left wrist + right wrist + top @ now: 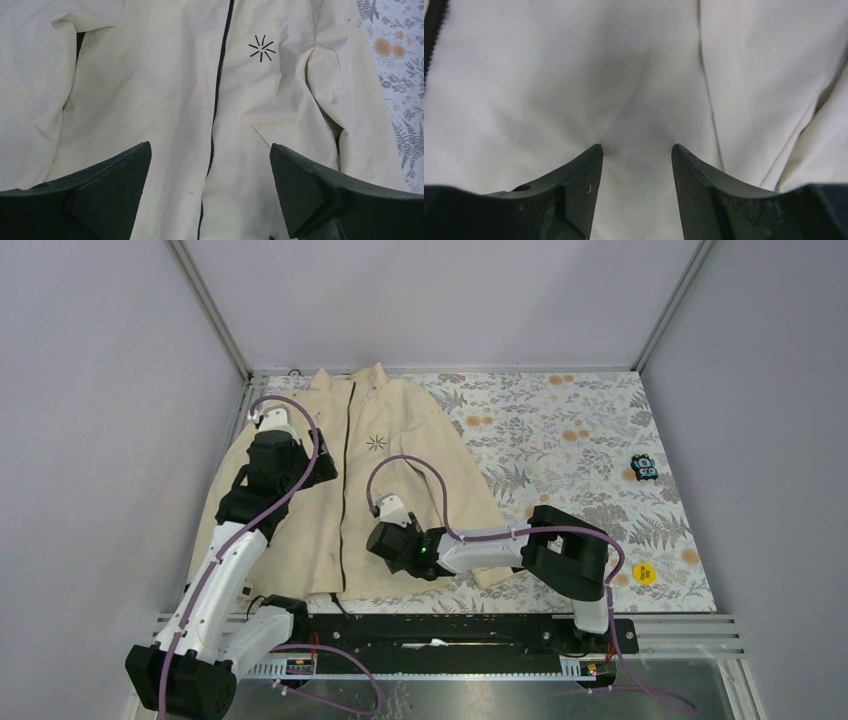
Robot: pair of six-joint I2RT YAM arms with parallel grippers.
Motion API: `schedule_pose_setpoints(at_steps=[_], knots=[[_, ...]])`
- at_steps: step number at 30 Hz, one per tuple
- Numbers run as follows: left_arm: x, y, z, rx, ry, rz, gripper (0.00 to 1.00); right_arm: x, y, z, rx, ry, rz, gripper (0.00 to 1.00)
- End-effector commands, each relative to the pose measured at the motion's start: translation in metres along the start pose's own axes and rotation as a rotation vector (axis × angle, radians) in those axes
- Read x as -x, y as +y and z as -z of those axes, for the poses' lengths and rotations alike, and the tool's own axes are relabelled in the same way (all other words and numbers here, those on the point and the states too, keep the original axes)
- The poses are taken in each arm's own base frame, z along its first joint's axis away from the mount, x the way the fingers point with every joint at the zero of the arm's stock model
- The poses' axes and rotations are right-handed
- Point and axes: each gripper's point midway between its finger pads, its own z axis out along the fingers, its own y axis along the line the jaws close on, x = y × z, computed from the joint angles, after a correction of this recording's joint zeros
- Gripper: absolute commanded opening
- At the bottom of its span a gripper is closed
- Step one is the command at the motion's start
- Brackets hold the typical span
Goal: Zip up the jacket
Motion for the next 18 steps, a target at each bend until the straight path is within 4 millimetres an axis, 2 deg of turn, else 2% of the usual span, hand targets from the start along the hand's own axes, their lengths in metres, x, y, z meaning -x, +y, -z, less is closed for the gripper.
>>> schedule_pose_setpoints(at_steps=[1,6,12,15,18], knots=[[0.007,0.003,0.0,0.014,-0.031,0.012,0.99,0.011,-0.022,-0.006,-0.129,-0.08,-0.05,0.58],[0.004,0.002,-0.003,0.01,-0.017,0.009,0.99,0.007,-0.04,-0.008,-0.189,-0.092,-0.118,0.5],[-0.001,0.0,-0.007,0.0,0.006,0.006,0.99,0.0,-0.079,-0.013,-0.235,-0.062,-0.298,0.33],[-0.006,-0.005,-0.01,-0.02,0.034,0.006,0.99,0.002,-0.095,-0.011,-0.242,-0.072,-0.359,0.33],[-0.014,-0.011,-0.013,-0.05,0.069,0.023,0.99,0.01,-0.098,-0.004,-0.219,-0.11,-0.371,0.35]])
